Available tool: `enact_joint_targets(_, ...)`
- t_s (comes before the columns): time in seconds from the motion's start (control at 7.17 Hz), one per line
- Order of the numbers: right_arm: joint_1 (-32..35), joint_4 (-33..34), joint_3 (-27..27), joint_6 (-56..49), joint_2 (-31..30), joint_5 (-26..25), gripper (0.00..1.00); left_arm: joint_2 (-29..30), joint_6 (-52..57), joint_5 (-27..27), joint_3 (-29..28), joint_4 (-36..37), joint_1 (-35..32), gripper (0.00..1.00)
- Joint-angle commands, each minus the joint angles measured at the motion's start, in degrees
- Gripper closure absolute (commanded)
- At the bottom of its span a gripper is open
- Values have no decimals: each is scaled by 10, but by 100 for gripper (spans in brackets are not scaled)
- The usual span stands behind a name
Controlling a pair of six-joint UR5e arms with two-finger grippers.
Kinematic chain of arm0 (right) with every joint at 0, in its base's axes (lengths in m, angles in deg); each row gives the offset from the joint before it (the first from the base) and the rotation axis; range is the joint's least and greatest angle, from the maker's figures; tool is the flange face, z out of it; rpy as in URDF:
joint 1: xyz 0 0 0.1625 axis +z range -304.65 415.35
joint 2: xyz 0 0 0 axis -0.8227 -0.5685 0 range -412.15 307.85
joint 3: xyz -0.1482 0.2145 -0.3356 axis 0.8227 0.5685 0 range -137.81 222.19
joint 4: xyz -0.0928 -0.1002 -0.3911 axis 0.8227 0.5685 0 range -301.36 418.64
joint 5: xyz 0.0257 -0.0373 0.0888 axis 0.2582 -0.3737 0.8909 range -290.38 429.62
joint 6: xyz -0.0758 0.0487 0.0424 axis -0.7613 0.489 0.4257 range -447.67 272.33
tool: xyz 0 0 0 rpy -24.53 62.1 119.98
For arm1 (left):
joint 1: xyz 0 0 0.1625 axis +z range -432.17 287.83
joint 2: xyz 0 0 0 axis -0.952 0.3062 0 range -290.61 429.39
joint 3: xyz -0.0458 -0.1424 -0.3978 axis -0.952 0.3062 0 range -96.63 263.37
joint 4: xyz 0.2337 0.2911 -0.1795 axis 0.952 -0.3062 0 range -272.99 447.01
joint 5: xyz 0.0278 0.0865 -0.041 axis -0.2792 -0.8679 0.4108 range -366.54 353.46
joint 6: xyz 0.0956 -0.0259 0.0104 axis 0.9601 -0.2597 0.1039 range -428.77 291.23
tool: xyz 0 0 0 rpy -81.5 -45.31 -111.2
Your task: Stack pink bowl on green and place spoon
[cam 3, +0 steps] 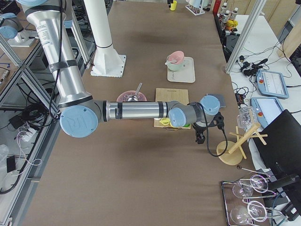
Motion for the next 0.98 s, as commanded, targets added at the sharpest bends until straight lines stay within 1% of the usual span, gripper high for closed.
enact_joint_targets(0.0, 0, 1, 4, -1, 0, -3, 0, -1, -8, 0, 0, 8, -2, 2)
enact_joint_targets(0.7, -5, 0, 7, 3, 5, -19, 0, 5, -11, -5, 0, 3, -2, 2)
enact_joint_targets(0.84, -6, 0, 1, 5, -2, -20, 0, 6, -10, -5, -1, 3, -1, 2)
